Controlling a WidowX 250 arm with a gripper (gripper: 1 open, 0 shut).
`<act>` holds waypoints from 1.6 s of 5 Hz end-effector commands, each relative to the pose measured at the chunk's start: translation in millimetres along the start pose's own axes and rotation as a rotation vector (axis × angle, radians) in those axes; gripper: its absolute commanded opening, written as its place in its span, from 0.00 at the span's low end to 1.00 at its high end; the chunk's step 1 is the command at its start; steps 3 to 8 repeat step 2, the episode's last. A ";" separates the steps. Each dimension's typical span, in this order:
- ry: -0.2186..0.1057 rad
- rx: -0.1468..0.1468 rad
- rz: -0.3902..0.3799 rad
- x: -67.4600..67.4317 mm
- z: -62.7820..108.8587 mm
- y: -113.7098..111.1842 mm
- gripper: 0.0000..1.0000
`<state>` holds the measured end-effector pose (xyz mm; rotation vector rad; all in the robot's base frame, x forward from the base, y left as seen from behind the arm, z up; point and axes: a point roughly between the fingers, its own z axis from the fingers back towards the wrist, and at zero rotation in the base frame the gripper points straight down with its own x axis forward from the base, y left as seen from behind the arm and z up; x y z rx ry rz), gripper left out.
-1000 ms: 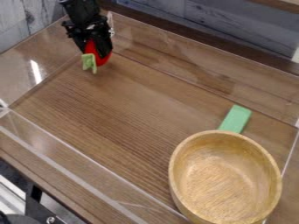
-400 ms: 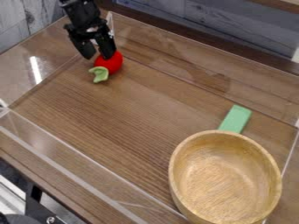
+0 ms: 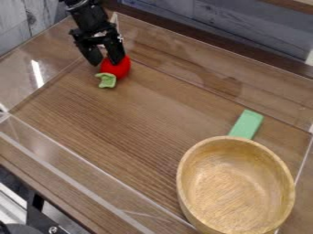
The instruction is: Move the red object to the left side of the table
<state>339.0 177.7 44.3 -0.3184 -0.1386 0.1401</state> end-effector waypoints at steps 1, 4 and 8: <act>-0.050 0.026 -0.094 9.8 30.8 -23.8 1.00; -0.036 0.019 -0.162 12.0 33.9 -41.4 1.00; -0.036 0.019 -0.162 12.0 33.9 -41.4 1.00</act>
